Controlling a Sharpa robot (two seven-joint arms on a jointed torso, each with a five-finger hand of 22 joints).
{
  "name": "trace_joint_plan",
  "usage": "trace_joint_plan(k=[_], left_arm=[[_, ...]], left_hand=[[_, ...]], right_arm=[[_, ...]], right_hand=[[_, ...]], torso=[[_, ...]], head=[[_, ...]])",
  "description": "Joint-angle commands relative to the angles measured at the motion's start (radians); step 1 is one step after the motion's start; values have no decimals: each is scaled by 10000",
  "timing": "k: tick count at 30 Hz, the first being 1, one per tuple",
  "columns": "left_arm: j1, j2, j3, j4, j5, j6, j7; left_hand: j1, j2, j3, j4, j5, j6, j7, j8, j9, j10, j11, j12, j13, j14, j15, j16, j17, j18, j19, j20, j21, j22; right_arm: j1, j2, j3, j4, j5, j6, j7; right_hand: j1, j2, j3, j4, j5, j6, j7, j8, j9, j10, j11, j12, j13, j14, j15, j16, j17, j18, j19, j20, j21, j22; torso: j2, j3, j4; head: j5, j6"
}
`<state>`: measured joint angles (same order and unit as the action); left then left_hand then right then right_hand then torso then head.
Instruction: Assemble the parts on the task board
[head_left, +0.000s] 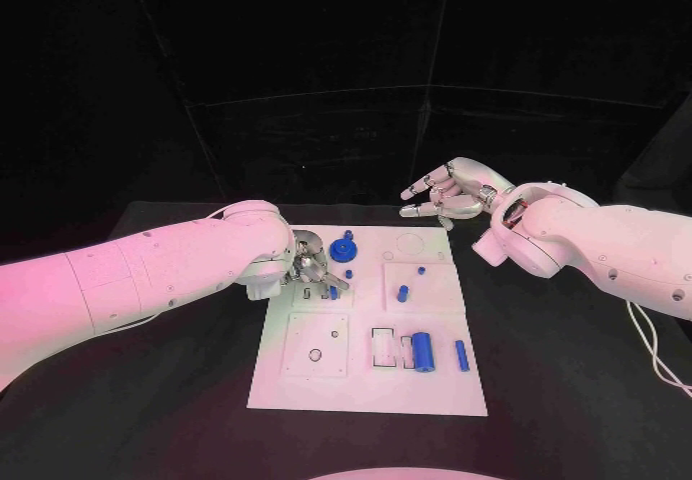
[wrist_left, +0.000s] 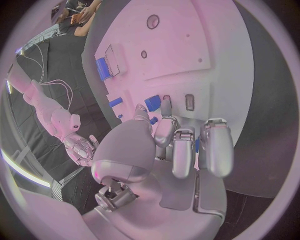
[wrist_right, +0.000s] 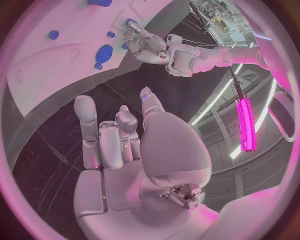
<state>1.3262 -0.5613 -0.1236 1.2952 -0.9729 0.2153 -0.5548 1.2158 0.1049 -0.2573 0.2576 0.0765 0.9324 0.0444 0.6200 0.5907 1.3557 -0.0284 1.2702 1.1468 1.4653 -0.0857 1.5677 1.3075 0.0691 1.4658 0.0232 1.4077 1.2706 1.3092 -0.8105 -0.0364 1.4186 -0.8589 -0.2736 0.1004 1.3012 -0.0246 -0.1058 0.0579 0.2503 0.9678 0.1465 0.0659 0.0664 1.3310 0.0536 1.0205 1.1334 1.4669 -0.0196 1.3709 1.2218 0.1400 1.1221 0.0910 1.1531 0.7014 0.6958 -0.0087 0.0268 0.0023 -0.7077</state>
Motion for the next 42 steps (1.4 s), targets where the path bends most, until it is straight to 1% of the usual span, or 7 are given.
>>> trace_joint_plan(k=[1,19,28,30,36,38,42], left_arm=[[18,-1,7,30,99,-36,53],[18,22,7,100,106,-20,109],[17,-46,8,155,423,-329,257],[17,-83,9,200,443,-384,320],[17,-221,14,368,468,-516,436],[18,-282,16,425,470,-572,446],[25,-431,19,540,473,-714,457]], left_hand=[[92,-14,26,-58,35,-72,-16,52,10,-52,7,44,-7,1055,-17,31,2633,-95,8,-12,-21,5],[417,71,332,-325,40,-96,-29,126,185,35,0,186,173,1055,-14,31,2633,-84,-16,-6,-55,-34],[2379,780,2311,-1608,182,-480,-173,-141,226,-246,-150,-101,-109,1055,-156,31,2633,-56,-66,-137,-140,-138],[2471,603,2971,-1776,229,-541,-100,-208,235,-353,-96,-267,-278,1055,-121,31,2633,-55,-86,-128,-175,-180],[304,-1558,8330,-1802,134,-441,8,-39,723,-286,65,-422,-583,1055,-104,31,2633,-46,-97,8,-263,-206],[96,-1820,8779,-1954,110,-462,-35,18,818,-307,5,-471,-675,1055,-27,31,2633,-33,-101,-14,-281,-220],[-85,-1906,9096,-2043,103,-470,-31,66,899,-344,-20,-551,-804,1055,-19,31,2633,-31,-103,-14,-293,-226]], right_arm=[[23,19,7,-13,-27,131,-46],[22,87,7,-115,-29,214,-92],[22,118,6,-172,-29,235,-72],[21,129,6,-180,-29,211,-24],[21,152,6,-220,-29,212,33],[21,155,5,-237,-29,220,36],[21,156,5,-271,-29,233,35]], right_hand=[[-1,70,-60,-19,61,-56,-26,42,12,39,7,-36,-11,336,-8,-65,0,167,53,-14,-39,-13],[17,90,-57,-23,91,-49,-29,47,14,41,4,-32,-11,337,-10,-68,0,168,56,-15,-43,-16],[47,108,-51,-35,119,-45,-31,49,15,41,1,-27,-10,339,-12,-68,5,167,59,-17,-46,-17],[75,121,-46,-48,141,-43,-32,51,15,44,-2,-19,-6,343,-14,-64,17,167,63,-18,-47,-15],[124,163,-32,-66,185,-37,-35,54,16,69,-6,37,32,354,-18,-47,53,160,88,-22,-35,17],[124,163,-32,-66,185,-37,-35,54,16,69,-6,37,32,354,-18,-47,53,160,88,-22,-35,17],[148,186,-22,-75,211,-35,-37,55,16,70,-8,41,32,352,-20,-58,39,162,85,-24,-43,4]], torso=[[5,2,1],[0,-4,-7],[9,-10,-6],[12,-11,-2],[2,-7,7],[4,-7,13],[-1,-1,11]], head=[[-2,-6],[30,-22],[37,-43],[29,-37],[10,-57],[10,-61],[21,-62]])
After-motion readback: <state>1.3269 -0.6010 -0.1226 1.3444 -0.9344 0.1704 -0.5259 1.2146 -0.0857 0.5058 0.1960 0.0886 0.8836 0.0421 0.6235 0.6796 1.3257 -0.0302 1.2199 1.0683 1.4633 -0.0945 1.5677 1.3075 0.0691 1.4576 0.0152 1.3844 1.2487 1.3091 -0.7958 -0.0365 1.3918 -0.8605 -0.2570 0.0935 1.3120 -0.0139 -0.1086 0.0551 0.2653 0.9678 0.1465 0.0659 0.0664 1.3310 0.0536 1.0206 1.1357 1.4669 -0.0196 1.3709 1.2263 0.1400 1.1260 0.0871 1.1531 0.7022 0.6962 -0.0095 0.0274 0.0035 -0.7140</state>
